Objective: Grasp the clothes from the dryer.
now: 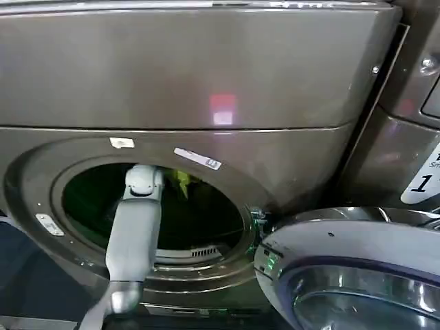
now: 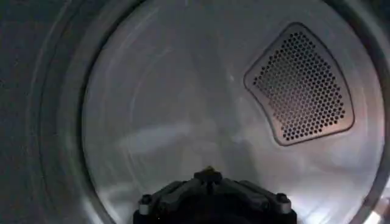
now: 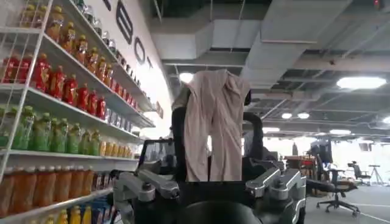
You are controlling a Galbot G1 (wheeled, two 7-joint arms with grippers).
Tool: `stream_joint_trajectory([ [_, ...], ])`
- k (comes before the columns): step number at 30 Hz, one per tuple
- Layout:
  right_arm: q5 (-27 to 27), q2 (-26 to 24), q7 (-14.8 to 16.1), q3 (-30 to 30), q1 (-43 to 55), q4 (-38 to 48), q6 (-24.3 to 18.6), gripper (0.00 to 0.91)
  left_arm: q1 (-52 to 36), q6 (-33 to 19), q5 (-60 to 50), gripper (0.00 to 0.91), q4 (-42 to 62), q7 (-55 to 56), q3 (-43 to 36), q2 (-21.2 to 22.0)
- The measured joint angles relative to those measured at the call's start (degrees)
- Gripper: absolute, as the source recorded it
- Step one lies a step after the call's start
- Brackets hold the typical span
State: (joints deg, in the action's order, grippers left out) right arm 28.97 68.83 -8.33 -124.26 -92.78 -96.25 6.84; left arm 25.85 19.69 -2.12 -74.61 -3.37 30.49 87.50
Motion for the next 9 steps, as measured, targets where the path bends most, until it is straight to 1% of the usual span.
stream_joint_trajectory([
  [9, -0.55, -0.05, -0.18, 0.07, 0.44, -0.53, 0.97, 0.907, -0.26, -0.2, 0.04, 0.0, 0.45, -0.24, 0.02, -0.12],
])
